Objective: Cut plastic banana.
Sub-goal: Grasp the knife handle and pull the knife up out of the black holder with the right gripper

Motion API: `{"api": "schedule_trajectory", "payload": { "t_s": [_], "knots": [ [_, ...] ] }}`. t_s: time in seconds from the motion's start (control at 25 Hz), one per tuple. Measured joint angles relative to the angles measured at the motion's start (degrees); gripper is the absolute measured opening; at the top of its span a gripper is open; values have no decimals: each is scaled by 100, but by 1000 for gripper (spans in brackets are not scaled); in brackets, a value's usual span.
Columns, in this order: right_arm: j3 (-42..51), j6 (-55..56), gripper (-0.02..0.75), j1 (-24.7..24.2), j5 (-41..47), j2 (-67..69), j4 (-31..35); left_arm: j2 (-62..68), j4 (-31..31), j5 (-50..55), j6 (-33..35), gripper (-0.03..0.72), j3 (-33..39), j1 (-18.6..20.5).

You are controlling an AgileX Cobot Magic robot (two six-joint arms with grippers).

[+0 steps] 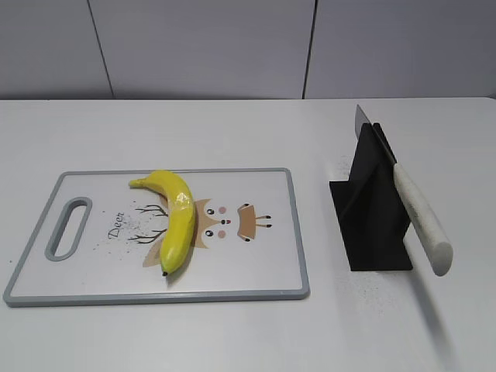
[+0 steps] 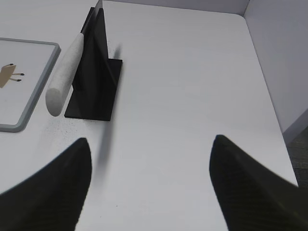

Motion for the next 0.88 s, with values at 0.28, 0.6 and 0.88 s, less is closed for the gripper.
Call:
{"api": "schedule_trajectory", "payload": {
  "t_s": [0.28,0.6,0.88],
  "knots": [
    [0,0,578,0,0,0,0,0,0,0,0,588,0,0],
    [0,23,578,0,0,0,30,0,0,0,0,588,0,0],
    [-192,66,578,0,-230,567,48,0,0,0,0,588,0,0]
  ]
}}
